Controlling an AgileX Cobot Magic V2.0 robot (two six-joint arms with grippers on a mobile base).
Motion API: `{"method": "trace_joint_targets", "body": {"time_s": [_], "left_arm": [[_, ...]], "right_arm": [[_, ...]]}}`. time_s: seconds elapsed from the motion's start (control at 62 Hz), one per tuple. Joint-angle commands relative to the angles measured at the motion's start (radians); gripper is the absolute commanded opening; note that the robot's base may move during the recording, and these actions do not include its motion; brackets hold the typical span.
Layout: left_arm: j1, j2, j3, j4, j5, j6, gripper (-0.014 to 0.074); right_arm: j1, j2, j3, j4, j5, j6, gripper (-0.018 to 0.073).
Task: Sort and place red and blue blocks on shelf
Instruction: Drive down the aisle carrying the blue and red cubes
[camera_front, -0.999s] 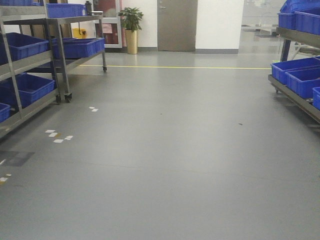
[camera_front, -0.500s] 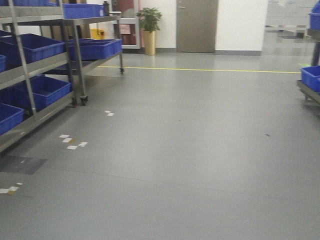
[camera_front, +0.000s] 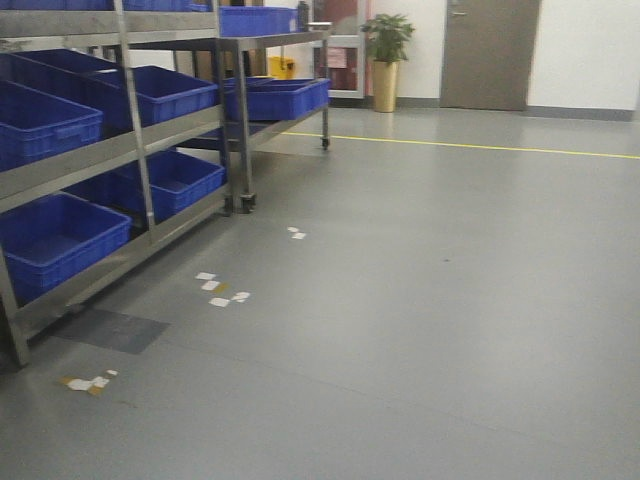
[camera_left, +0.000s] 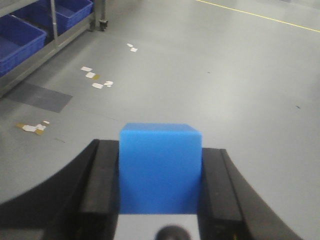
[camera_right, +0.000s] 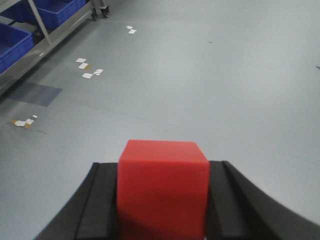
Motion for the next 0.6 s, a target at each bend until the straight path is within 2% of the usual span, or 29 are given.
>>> {"method": "trace_joint_targets", "body": {"time_s": [0.0, 0.58], "left_arm": [[0.000, 0.004, -0.030, 0.005, -0.089, -0.002, 0.0124], [0.000, 0.004, -0.030, 0.005, -0.089, -0.002, 0.0125]], "right_arm": [[-0.005, 0.000, -0.029, -0.015, -0.089, -0.007, 0.0066], [-0.005, 0.000, -0.029, -0.015, -0.089, -0.007, 0.0066]]}}
